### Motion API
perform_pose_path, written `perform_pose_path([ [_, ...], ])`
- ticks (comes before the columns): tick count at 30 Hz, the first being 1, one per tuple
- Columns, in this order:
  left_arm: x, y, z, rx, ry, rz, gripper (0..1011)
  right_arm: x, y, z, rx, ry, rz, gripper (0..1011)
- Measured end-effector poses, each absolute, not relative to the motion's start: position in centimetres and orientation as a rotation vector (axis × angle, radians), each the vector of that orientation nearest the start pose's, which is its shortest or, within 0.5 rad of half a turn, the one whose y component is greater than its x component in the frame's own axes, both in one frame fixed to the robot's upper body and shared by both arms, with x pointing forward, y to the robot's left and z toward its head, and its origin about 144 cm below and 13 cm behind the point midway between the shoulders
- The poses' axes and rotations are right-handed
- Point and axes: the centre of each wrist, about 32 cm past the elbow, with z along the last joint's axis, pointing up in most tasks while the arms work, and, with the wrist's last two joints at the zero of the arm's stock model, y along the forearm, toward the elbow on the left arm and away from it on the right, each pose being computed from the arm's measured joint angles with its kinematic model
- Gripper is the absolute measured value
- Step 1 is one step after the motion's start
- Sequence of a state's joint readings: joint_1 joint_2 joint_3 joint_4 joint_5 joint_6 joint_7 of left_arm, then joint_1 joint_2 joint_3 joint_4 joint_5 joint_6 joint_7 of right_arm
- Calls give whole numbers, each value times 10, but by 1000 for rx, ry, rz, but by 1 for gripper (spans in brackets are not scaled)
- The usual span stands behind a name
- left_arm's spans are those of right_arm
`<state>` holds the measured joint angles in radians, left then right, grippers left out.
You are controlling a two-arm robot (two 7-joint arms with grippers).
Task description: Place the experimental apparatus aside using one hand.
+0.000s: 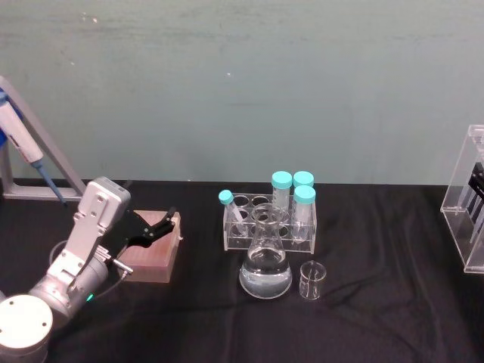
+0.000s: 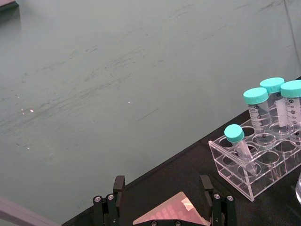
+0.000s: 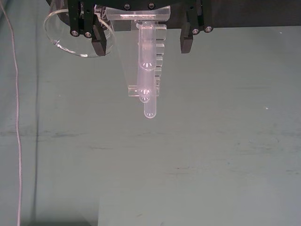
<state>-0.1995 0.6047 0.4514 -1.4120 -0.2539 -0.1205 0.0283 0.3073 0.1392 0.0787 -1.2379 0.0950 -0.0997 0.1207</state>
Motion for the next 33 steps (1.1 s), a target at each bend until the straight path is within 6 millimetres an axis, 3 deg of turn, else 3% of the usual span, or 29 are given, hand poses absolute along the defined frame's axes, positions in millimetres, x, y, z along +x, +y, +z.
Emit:
perform_pose_path([
  [33, 489, 310, 1140, 304, -285, 1248, 1000, 536, -309, 1160, 44, -110, -1543, 1003],
])
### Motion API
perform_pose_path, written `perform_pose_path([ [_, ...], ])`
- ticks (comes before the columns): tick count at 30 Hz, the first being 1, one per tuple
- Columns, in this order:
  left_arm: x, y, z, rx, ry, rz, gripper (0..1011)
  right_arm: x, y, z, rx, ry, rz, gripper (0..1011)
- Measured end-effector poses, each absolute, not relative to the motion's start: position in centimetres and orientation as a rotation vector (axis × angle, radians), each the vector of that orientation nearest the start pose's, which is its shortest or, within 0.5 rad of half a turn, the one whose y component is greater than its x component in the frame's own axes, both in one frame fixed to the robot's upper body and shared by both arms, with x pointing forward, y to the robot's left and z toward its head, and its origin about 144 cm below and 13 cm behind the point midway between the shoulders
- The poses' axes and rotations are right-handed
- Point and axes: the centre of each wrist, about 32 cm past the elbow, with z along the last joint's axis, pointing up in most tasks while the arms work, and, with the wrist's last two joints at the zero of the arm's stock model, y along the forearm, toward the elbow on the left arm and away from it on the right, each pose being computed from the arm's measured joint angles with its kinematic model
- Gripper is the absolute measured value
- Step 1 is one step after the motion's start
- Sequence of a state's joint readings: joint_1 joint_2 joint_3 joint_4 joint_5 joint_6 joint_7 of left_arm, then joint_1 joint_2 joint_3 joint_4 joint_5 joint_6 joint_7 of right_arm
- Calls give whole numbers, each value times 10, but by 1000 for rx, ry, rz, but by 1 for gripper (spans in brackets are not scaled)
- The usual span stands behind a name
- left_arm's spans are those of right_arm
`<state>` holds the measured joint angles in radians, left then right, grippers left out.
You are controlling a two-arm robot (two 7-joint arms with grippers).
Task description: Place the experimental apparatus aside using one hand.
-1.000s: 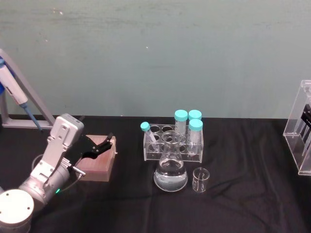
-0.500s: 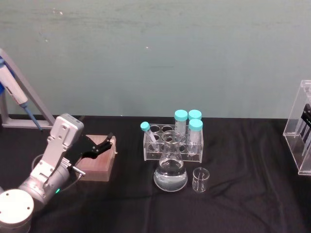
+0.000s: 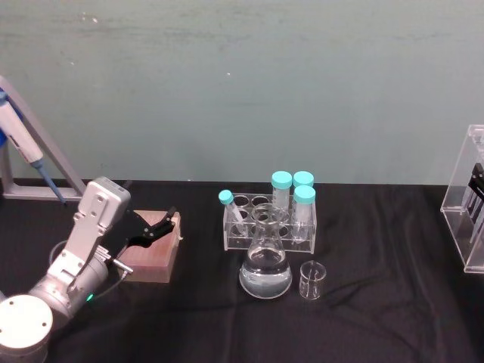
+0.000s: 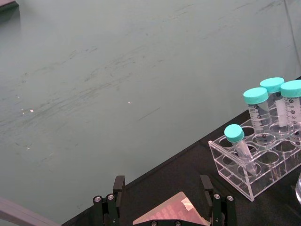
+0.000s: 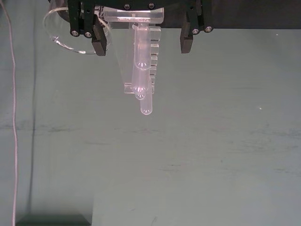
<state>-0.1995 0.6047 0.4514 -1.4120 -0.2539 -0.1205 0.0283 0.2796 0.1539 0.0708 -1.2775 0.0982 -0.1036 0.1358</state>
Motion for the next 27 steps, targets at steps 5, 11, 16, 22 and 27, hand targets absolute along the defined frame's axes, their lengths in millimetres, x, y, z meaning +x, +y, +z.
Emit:
perform_pose_path([
  [5, 489, 310, 1140, 304, -285, 1248, 1000, 533, -309, 1161, 38, -122, -1548, 1003],
  [11, 489, 310, 1140, 304, -285, 1248, 1000, 529, -308, 1162, 30, -136, -1552, 1003],
  [16, 489, 310, 1140, 305, -285, 1248, 1000, 524, -308, 1164, 23, -143, -1550, 1003],
  [22, 489, 310, 1140, 304, -285, 1248, 1000, 518, -308, 1166, 25, -153, -1542, 1003],
  [27, 489, 310, 1140, 304, -285, 1248, 1000, 513, -307, 1169, 28, -160, -1534, 1003],
])
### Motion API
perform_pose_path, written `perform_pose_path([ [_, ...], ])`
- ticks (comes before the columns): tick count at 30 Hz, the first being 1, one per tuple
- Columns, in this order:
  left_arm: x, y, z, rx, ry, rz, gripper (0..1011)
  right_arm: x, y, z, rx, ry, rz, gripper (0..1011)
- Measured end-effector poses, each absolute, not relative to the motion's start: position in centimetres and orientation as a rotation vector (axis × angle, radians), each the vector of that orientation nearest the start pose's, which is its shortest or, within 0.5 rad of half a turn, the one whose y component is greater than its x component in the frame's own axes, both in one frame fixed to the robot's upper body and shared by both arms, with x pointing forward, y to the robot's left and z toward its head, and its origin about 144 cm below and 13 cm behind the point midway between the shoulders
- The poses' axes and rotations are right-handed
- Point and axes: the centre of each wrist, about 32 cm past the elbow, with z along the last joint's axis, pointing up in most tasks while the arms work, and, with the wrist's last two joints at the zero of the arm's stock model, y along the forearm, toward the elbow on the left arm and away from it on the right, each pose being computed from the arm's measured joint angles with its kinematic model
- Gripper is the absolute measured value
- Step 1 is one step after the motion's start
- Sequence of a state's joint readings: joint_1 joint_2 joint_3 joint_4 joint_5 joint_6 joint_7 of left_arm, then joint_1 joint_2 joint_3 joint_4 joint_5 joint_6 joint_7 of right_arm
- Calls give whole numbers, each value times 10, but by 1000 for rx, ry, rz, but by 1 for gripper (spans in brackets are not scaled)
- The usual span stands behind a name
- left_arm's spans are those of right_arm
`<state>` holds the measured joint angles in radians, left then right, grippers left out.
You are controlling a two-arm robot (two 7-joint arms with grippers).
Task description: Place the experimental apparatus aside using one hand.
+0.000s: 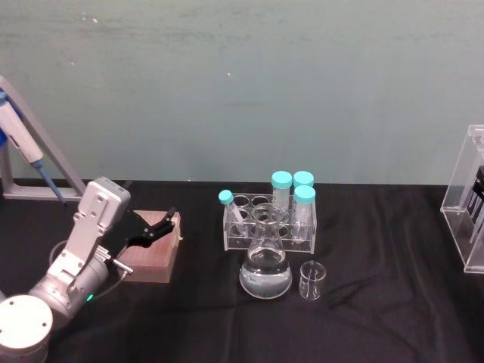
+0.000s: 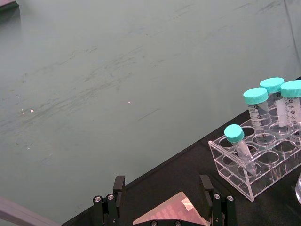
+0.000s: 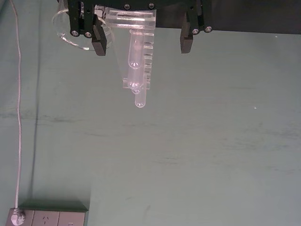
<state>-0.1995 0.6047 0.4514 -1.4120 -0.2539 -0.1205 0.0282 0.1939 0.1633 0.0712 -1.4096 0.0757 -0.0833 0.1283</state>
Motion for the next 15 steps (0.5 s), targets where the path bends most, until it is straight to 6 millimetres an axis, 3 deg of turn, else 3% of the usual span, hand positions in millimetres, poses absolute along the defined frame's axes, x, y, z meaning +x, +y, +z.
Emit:
perform_pose_path([
  [15, 489, 310, 1140, 304, -285, 1248, 1000, 490, -301, 1178, 40, -185, -1489, 1003],
])
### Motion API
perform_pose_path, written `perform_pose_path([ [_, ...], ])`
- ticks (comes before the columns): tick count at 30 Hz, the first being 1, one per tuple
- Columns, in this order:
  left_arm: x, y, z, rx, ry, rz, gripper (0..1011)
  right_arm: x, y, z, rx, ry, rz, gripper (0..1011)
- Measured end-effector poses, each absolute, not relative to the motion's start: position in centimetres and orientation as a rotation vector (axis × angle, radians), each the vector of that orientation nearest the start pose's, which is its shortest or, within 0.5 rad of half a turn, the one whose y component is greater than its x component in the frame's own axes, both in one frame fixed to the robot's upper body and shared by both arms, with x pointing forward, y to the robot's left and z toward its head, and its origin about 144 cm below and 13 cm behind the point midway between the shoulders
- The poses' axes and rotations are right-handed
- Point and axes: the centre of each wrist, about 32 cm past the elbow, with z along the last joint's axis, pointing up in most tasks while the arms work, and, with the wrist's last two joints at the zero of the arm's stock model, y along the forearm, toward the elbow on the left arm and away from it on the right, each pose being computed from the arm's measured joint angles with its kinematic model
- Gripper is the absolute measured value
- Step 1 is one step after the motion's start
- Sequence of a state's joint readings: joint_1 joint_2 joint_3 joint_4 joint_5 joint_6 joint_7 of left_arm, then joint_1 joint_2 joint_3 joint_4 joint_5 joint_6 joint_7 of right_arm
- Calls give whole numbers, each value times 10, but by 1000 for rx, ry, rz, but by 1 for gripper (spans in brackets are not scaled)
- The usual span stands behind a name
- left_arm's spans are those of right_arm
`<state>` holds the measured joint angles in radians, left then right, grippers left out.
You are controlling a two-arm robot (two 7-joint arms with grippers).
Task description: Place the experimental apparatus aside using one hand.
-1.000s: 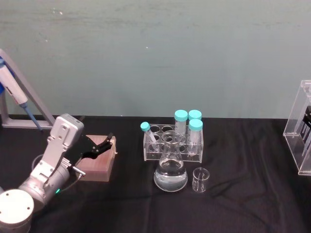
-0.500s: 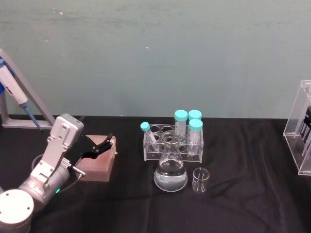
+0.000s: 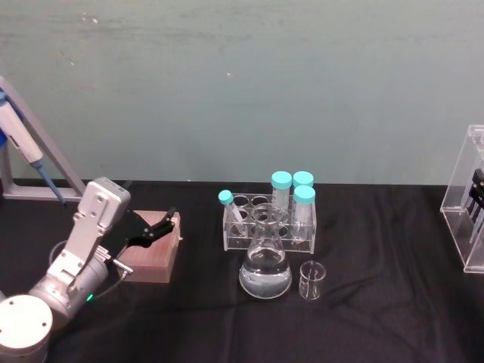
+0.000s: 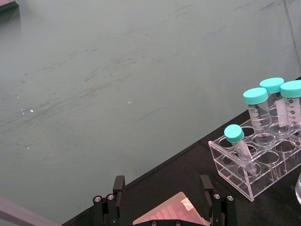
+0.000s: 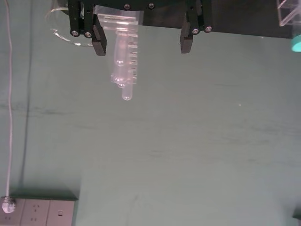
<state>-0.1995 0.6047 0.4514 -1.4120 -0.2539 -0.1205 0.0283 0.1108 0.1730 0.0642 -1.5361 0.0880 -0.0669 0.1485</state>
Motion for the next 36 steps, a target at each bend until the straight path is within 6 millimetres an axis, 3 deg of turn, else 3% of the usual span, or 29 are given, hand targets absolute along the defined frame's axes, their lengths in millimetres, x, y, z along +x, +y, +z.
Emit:
perform_pose_path([
  [15, 489, 310, 1140, 304, -285, 1248, 1000, 479, -295, 1179, 39, -209, -1366, 1003],
  [36, 489, 310, 1140, 304, -285, 1248, 1000, 512, -313, 1177, -15, -249, -1068, 1003],
])
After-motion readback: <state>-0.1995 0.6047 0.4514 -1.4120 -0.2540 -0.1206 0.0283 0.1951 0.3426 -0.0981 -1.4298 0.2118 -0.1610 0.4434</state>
